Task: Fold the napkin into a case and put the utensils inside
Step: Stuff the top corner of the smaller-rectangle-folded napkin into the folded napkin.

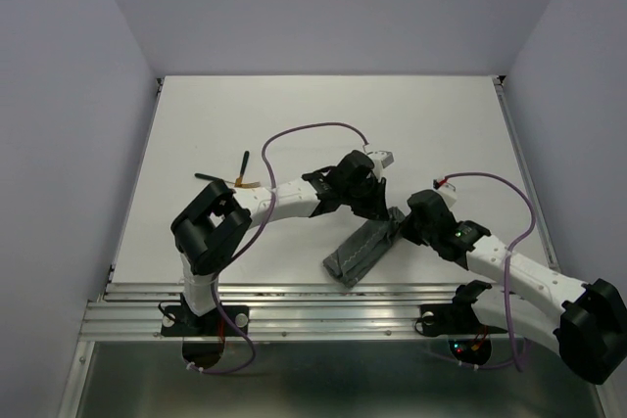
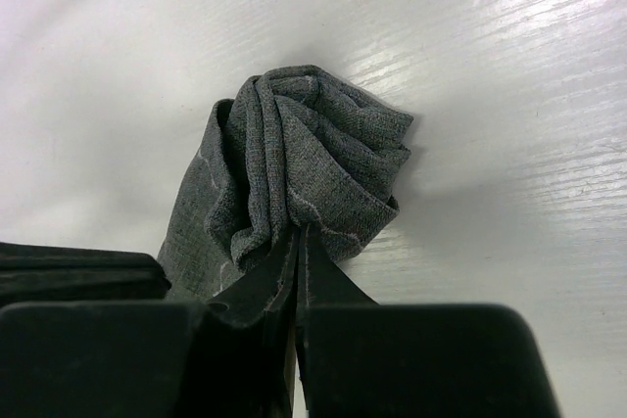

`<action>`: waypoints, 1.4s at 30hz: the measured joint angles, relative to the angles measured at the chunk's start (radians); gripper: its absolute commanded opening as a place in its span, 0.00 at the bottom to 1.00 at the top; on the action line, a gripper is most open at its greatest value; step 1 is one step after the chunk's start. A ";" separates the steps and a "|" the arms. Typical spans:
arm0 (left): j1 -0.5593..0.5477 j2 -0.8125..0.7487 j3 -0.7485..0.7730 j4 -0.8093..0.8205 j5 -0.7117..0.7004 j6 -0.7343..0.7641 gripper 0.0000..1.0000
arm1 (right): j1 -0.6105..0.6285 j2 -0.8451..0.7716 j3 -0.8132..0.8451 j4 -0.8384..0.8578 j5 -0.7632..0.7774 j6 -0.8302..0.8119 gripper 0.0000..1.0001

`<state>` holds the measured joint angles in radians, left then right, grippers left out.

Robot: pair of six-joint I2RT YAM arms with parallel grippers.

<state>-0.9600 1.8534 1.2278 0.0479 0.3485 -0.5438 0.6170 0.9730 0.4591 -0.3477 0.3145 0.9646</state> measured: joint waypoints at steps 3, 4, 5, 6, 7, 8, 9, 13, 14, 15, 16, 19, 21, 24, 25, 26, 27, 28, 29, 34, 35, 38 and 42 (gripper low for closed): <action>0.000 -0.021 -0.002 0.024 -0.014 -0.005 0.00 | 0.000 -0.006 0.000 0.000 0.000 0.000 0.01; 0.000 -0.022 -0.002 0.031 -0.017 -0.007 0.00 | 0.000 -0.006 0.000 0.000 0.000 0.000 0.01; 0.000 -0.022 -0.002 0.037 -0.020 -0.008 0.00 | 0.000 -0.006 0.000 0.000 0.000 0.000 0.01; 0.000 -0.022 -0.003 0.039 -0.021 -0.011 0.00 | 0.000 -0.006 0.000 -0.001 0.000 0.000 0.01; 0.000 -0.022 -0.004 0.039 -0.023 -0.012 0.00 | 0.000 -0.006 0.000 -0.001 0.000 0.000 0.01; 0.001 -0.022 -0.004 0.039 -0.023 -0.014 0.00 | 0.000 -0.006 0.000 -0.001 0.000 0.000 0.01; 0.002 -0.021 -0.004 0.039 -0.023 -0.014 0.00 | 0.000 -0.006 0.000 -0.001 0.000 0.000 0.01; 0.003 -0.003 -0.004 0.050 -0.023 -0.015 0.00 | 0.000 -0.006 0.000 -0.001 0.000 0.000 0.01; 0.004 0.004 -0.004 0.052 -0.020 -0.015 0.00 | 0.000 -0.006 0.000 -0.002 0.000 0.000 0.01; 0.005 0.016 -0.004 0.053 -0.016 -0.015 0.00 | 0.000 -0.006 0.000 -0.002 0.000 0.000 0.01; 0.005 0.027 -0.004 0.054 -0.012 -0.016 0.00 | 0.000 -0.006 0.000 -0.002 0.000 0.000 0.01; 0.006 0.058 -0.004 0.055 0.004 -0.018 0.00 | 0.000 -0.006 0.000 -0.002 0.000 0.000 0.01; 0.006 0.073 -0.003 0.061 0.017 -0.021 0.00 | 0.000 -0.006 0.000 -0.002 0.000 0.000 0.01; 0.006 0.090 0.000 0.076 0.039 -0.026 0.00 | 0.000 -0.005 0.000 -0.002 0.000 0.000 0.01; 0.006 0.094 0.000 0.082 0.045 -0.027 0.00 | 0.000 -0.004 0.000 -0.002 0.000 0.000 0.01; 0.006 0.096 0.000 0.087 0.051 -0.031 0.00 | 0.000 -0.004 0.000 -0.003 0.000 0.000 0.01; 0.006 0.098 0.000 0.092 0.060 -0.034 0.00 | 0.000 -0.004 0.000 -0.002 0.000 0.000 0.01; 0.006 0.100 0.001 0.098 0.067 -0.037 0.00 | 0.000 -0.004 0.000 -0.003 0.000 0.000 0.01; 0.006 0.102 0.002 0.103 0.073 -0.040 0.00 | 0.000 -0.003 0.000 -0.003 0.000 0.000 0.01; 0.006 0.113 0.002 0.135 0.102 -0.058 0.00 | 0.000 -0.003 0.000 -0.003 0.000 0.000 0.01; 0.006 0.113 0.002 0.137 0.104 -0.060 0.00 | 0.000 -0.003 0.000 -0.003 0.000 0.000 0.01; 0.006 0.113 0.002 0.145 0.104 -0.065 0.00 | 0.000 -0.003 0.000 -0.003 0.001 0.000 0.01; 0.006 0.113 0.002 0.145 0.098 -0.067 0.00 | 0.000 -0.003 0.000 -0.003 0.002 0.000 0.01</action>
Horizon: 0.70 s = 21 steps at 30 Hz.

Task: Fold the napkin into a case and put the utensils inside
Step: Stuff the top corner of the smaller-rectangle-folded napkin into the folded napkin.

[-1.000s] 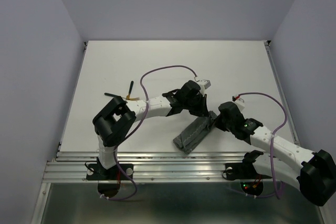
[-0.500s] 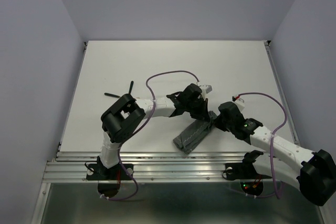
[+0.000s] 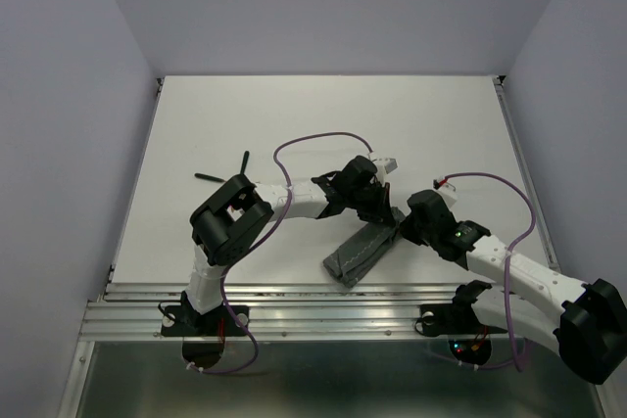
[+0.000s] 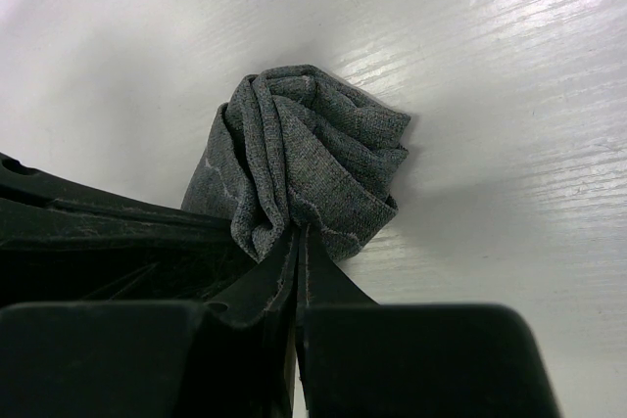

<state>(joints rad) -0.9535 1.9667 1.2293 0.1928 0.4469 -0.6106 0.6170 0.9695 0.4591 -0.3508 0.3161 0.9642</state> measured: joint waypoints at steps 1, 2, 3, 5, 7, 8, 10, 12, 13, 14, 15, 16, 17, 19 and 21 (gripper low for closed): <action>0.000 0.000 0.000 0.000 -0.003 0.000 0.00 | 0.000 0.000 0.000 0.000 0.000 0.000 0.01; 0.000 0.000 0.000 0.000 -0.006 0.000 0.00 | 0.000 0.000 0.000 0.000 0.000 0.000 0.01; 0.000 0.000 0.000 0.000 -0.011 0.000 0.00 | 0.000 0.000 0.000 0.000 0.000 0.000 0.01; 0.000 0.000 0.000 0.000 -0.020 0.000 0.00 | 0.000 0.000 0.000 0.000 0.000 0.000 0.01; 0.000 -0.002 0.000 0.000 -0.040 0.000 0.00 | 0.000 0.000 0.000 0.000 0.000 0.000 0.01; 0.000 -0.003 0.000 -0.001 -0.050 -0.001 0.00 | 0.000 0.000 0.000 0.000 0.000 0.000 0.01; 0.000 -0.013 -0.002 0.000 -0.075 -0.006 0.00 | 0.000 0.000 0.000 0.000 0.000 0.000 0.01; 0.000 -0.026 -0.005 0.003 -0.093 -0.013 0.00 | 0.000 0.000 0.000 0.000 0.000 0.000 0.01; 0.000 -0.035 -0.005 0.005 -0.099 -0.017 0.00 | 0.000 0.000 0.000 0.000 0.000 0.000 0.01; 0.000 -0.042 -0.005 0.010 -0.103 -0.019 0.00 | 0.000 0.000 0.000 0.000 0.000 0.000 0.01; 0.000 -0.048 -0.005 0.014 -0.107 -0.021 0.00 | 0.000 0.000 0.000 0.000 -0.001 0.000 0.01; 0.000 -0.052 -0.005 0.019 -0.109 -0.024 0.00 | 0.000 0.000 0.000 0.000 -0.001 0.000 0.01; 0.000 -0.053 -0.005 0.026 -0.109 -0.027 0.00 | 0.000 0.000 0.000 0.000 -0.001 0.000 0.01; 0.000 -0.055 -0.005 0.034 -0.108 -0.028 0.00 | 0.000 0.000 0.000 0.000 -0.001 0.000 0.01; 0.000 -0.055 -0.005 0.035 -0.105 -0.030 0.00 | 0.000 0.000 0.000 0.000 -0.001 0.000 0.01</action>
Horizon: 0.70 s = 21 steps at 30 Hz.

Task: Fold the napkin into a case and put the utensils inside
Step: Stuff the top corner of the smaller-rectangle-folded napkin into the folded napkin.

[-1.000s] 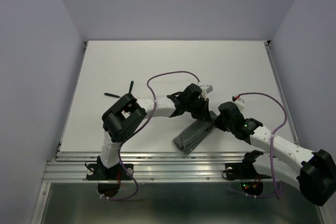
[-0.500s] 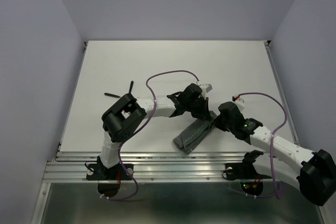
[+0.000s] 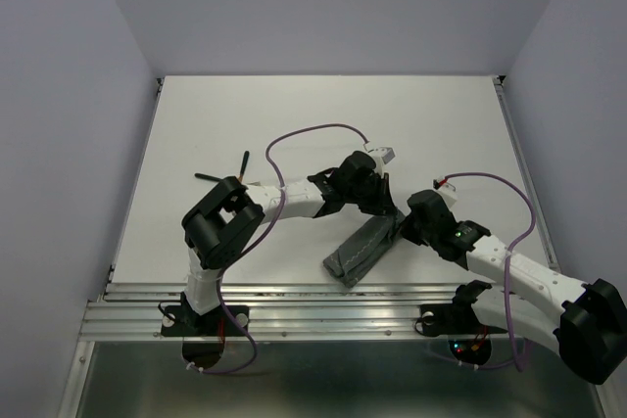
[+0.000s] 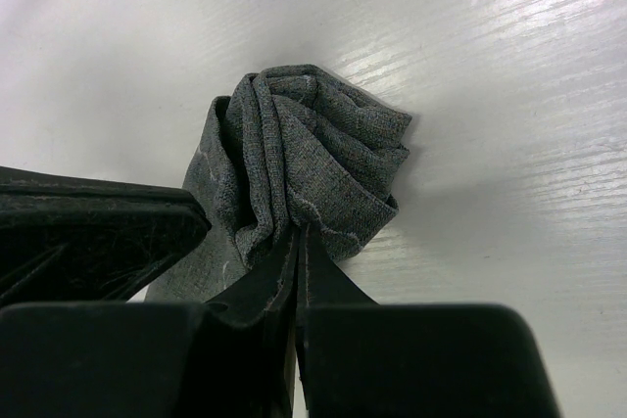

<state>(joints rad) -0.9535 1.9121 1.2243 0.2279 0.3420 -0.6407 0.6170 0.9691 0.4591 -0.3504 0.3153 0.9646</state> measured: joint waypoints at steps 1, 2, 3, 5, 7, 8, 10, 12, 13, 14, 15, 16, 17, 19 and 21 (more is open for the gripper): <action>0.000 0.000 0.000 0.001 0.004 0.000 0.00 | 0.000 0.000 0.000 0.000 0.000 0.000 0.01; 0.000 0.000 0.000 0.001 0.007 -0.001 0.00 | 0.000 0.000 0.000 0.000 0.000 0.000 0.01; 0.000 0.000 0.000 0.001 0.013 0.000 0.00 | 0.000 0.000 0.000 0.000 0.000 0.000 0.01; 0.000 0.000 0.000 0.001 0.023 0.000 0.00 | 0.000 0.000 0.000 0.000 0.000 0.000 0.01; 0.000 0.002 0.000 0.001 0.032 0.000 0.00 | 0.000 0.000 0.000 0.000 0.000 0.000 0.01; 0.000 0.003 0.000 0.002 0.039 0.000 0.00 | 0.000 0.000 0.000 0.000 0.000 0.000 0.01; 0.000 0.007 0.000 0.001 0.049 0.000 0.00 | 0.000 0.000 0.000 0.000 0.000 0.000 0.01; 0.000 0.014 0.000 0.003 0.058 0.000 0.00 | 0.000 0.000 0.000 0.000 0.000 0.000 0.01; 0.000 0.017 0.000 0.005 0.062 0.000 0.00 | 0.000 0.000 0.000 0.000 0.000 0.000 0.01; 0.000 0.023 0.000 0.006 0.066 0.000 0.00 | 0.000 0.000 0.000 0.000 0.000 0.000 0.01; 0.000 0.026 0.000 0.006 0.068 0.000 0.00 | 0.000 0.000 0.000 0.000 0.000 0.000 0.01; 0.000 0.028 0.000 0.006 0.069 0.000 0.00 | 0.000 0.000 0.000 0.000 0.000 0.000 0.01; 0.000 0.032 0.000 0.007 0.071 0.000 0.00 | 0.000 0.000 0.000 0.000 0.000 0.000 0.01; 0.000 0.035 0.000 0.008 0.073 0.000 0.00 | 0.000 0.000 0.000 0.000 0.000 0.000 0.01; 0.000 0.038 0.000 0.008 0.074 0.000 0.00 | 0.000 0.000 0.000 0.000 0.000 0.000 0.01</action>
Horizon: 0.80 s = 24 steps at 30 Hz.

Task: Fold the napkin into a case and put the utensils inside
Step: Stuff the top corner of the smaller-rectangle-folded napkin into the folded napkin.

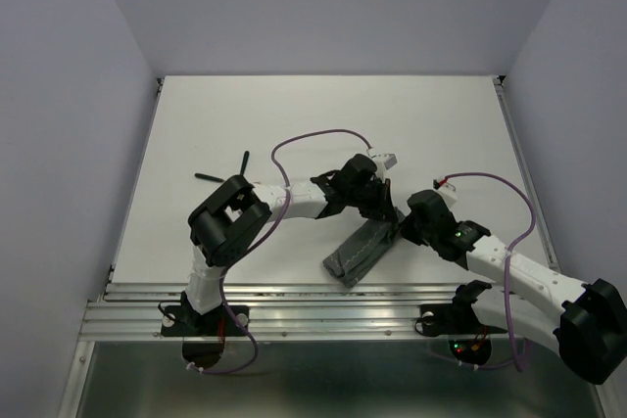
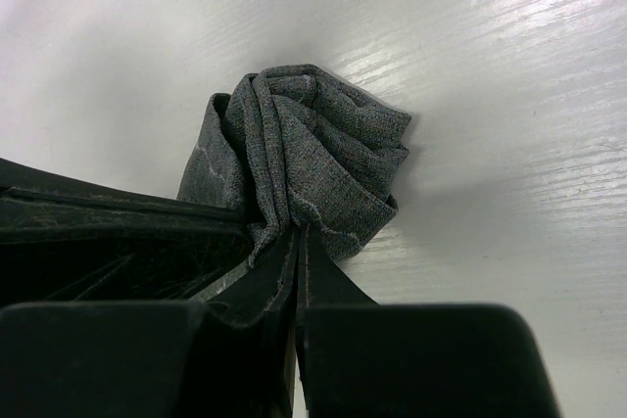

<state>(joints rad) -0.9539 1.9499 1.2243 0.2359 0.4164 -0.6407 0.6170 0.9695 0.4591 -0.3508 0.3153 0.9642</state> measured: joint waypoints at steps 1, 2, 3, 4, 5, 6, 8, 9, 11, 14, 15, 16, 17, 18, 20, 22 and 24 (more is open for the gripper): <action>0.000 0.004 0.000 0.001 0.002 0.000 0.00 | 0.000 0.000 0.000 0.000 0.000 0.000 0.01; 0.000 0.006 0.000 0.003 0.003 0.000 0.00 | 0.000 0.000 0.000 0.000 0.000 0.000 0.01; 0.000 0.011 0.000 0.004 0.004 0.000 0.00 | 0.000 0.000 0.000 0.000 0.000 0.000 0.01; 0.000 0.016 0.000 0.006 0.006 0.000 0.00 | 0.000 0.000 0.000 0.000 0.000 0.000 0.01; 0.000 0.020 0.000 0.006 0.006 0.000 0.00 | 0.000 0.000 0.000 0.000 0.000 -0.001 0.01; -0.001 0.029 0.000 0.007 0.010 0.000 0.00 | 0.000 0.000 0.000 0.000 0.000 -0.002 0.01; -0.002 0.042 0.000 0.007 0.014 -0.001 0.00 | 0.000 0.000 0.000 0.000 0.000 -0.003 0.01; -0.003 0.048 0.000 0.007 0.016 -0.001 0.00 | 0.000 0.000 0.000 -0.001 0.000 -0.003 0.01; -0.005 0.060 0.000 0.007 0.019 -0.001 0.00 | 0.000 0.000 0.000 -0.001 0.000 -0.003 0.01; -0.010 0.071 0.000 0.008 0.021 -0.003 0.00 | 0.000 0.000 0.003 0.000 0.000 -0.003 0.01; -0.011 0.073 0.000 0.007 0.021 -0.005 0.00 | 0.000 0.000 0.004 0.000 0.000 -0.003 0.01; -0.013 0.074 0.000 0.008 0.021 -0.005 0.00 | 0.000 0.000 0.004 0.000 0.000 -0.004 0.01; -0.014 0.074 0.000 0.009 0.022 -0.008 0.00 | 0.000 0.000 0.004 -0.001 0.000 -0.004 0.01; -0.014 0.074 0.000 0.011 0.023 -0.012 0.00 | 0.000 0.000 0.004 -0.001 -0.001 -0.003 0.01; -0.014 0.075 0.000 0.018 0.024 -0.018 0.00 | 0.000 0.000 0.004 0.000 -0.001 -0.004 0.01; -0.014 0.078 0.000 0.023 0.025 -0.024 0.00 | 0.000 0.002 0.006 -0.001 -0.001 -0.007 0.01; -0.015 0.081 0.000 0.024 0.025 -0.031 0.00 | 0.000 0.007 0.008 -0.001 -0.002 -0.009 0.01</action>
<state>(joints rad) -0.9688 2.0308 1.2243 0.2604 0.4416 -0.6712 0.6170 0.9768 0.4675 -0.3515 0.3134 0.9554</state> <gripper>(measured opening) 0.025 0.017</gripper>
